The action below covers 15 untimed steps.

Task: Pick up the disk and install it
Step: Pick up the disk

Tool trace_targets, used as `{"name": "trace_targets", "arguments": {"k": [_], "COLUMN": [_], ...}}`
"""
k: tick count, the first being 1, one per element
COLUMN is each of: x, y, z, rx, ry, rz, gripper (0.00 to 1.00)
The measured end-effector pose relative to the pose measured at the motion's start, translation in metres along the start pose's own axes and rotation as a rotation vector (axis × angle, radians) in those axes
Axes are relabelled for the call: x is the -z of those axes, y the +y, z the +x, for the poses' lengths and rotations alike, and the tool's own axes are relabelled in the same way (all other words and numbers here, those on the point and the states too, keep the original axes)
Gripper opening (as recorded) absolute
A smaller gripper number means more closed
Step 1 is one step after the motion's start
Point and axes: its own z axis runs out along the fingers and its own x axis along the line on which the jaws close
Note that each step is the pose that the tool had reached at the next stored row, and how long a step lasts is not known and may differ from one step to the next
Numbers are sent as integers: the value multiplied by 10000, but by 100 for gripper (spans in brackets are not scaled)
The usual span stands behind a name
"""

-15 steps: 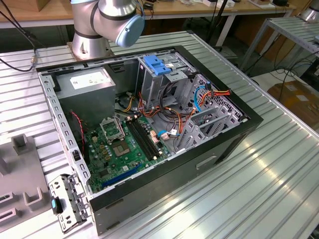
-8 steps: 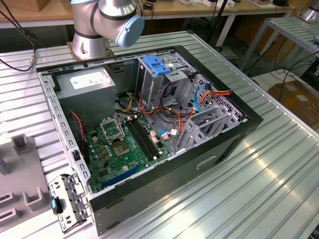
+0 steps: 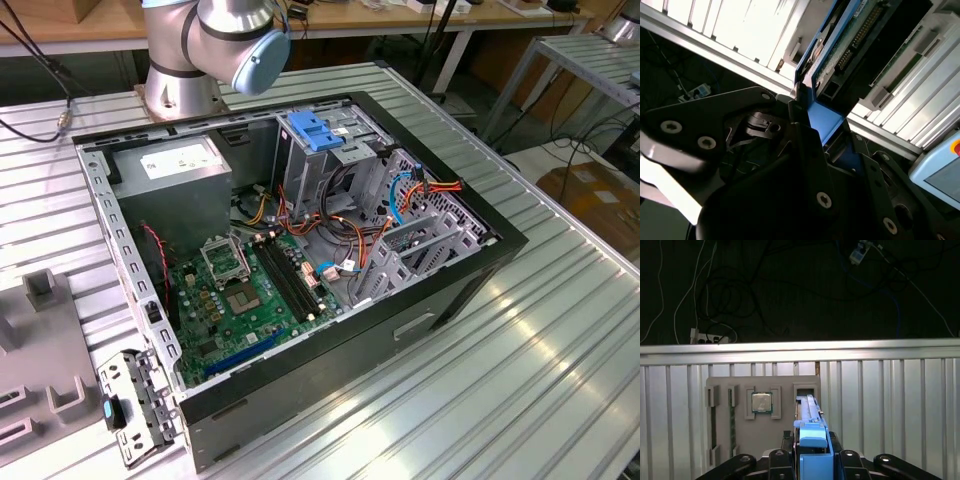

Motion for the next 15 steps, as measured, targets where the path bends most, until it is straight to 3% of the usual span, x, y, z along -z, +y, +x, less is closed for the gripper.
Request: {"name": "trace_targets", "arguments": {"k": [15], "x": [179], "y": [0], "z": [2], "rx": [0], "ry": [-1], "rz": [1], "gripper": [37]}}
